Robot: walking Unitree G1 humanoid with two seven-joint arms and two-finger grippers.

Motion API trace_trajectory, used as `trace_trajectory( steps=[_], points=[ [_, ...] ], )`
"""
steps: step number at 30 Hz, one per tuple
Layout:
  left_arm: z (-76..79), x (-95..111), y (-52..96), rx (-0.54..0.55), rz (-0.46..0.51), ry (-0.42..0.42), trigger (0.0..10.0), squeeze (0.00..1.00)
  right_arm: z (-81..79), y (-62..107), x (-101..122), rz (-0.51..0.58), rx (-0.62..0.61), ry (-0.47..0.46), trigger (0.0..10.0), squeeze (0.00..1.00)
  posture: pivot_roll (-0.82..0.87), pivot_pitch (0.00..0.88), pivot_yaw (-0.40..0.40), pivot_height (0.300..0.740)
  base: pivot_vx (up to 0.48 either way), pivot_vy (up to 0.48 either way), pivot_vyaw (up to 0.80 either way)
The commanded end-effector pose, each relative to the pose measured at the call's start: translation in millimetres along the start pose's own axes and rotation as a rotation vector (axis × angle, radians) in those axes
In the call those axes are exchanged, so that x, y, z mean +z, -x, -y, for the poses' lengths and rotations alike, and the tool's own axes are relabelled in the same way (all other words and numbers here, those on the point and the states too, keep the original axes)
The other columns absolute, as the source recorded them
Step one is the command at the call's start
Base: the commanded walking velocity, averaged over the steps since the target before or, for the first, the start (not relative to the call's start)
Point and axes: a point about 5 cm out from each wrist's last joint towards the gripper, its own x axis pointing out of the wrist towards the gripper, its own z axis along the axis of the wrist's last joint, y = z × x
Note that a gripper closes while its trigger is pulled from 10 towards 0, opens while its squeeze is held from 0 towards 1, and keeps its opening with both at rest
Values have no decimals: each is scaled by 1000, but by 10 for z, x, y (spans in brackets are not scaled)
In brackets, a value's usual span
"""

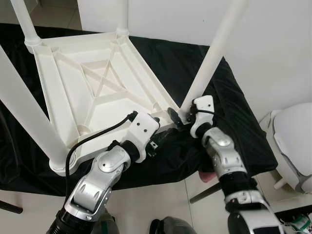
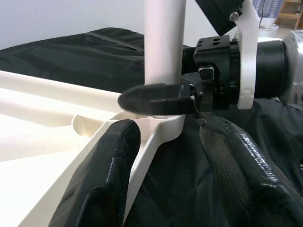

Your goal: Building children table

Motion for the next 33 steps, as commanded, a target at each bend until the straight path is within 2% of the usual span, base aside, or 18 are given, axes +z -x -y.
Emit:
trace_trajectory(
  steps=[1, 3, 7, 8, 14, 15, 17, 18, 21, 22, 33],
  points=[
    [7, -4, -8, -11, 0, -11, 10000, 0, 15, 8, -38, -13, 48, 1, 10000, 0, 30, 0, -125, 740, 0, 0, 0],
    [-1, -1, -5, -12, -2, -17, 10000, 0, 66, -7, -13, -18, 134, 34, 10000, 0, 35, 0, -124, 740, 0, 0, 0],
    [-21, 7, -2, -11, -2, -27, 10000, 0, 74, -19, -13, -34, 197, 56, 10000, 0, 40, 0, -124, 740, 0, 0, 0],
    [-44, 18, 5, -11, -1, -37, 10000, 0, 87, -48, -14, -51, 256, 64, 10000, 0, 44, 0, -122, 740, 0, 0, 0],
    [-49, 25, 7, -10, 0, -41, 10000, 0, 126, -116, 13, -63, 293, 68, 10000, 0, 50, 0, -122, 740, 0, 0, 0],
    [-46, 26, 8, -9, 1, -41, 10000, 0, 134, -126, 13, -69, 294, 66, 7451, 0, 50, 0, -122, 740, 0, 0, 0],
    [-45, 28, 7, -7, 2, -40, 10000, 0, 138, -138, 17, -71, 293, 67, 7451, 0, 61, 0, -126, 740, 0, 0, 0],
    [-45, 31, 7, -4, 3, -37, 10000, 0, 139, -155, 17, -76, 292, 70, 784, 0, 61, 0, -126, 740, 0, 0, 0],
    [-45, 32, 9, 0, 4, -37, 10000, 0, 136, -161, 2, -88, 296, 74, 784, 0, 61, 0, -126, 740, 0, 0, 0],
    [-46, 36, 10, 1, 4, -37, 10000, 0, 139, -162, -4, -91, 300, 71, 0, 0, 68, 0, -129, 740, 0, 0, 0],
    [-43, 43, 11, 4, 7, -34, 10000, 0, 132, -108, -89, -78, 318, 24, 0, 0, 57, 0, -126, 740, 0, 0, 0]
  ],
)
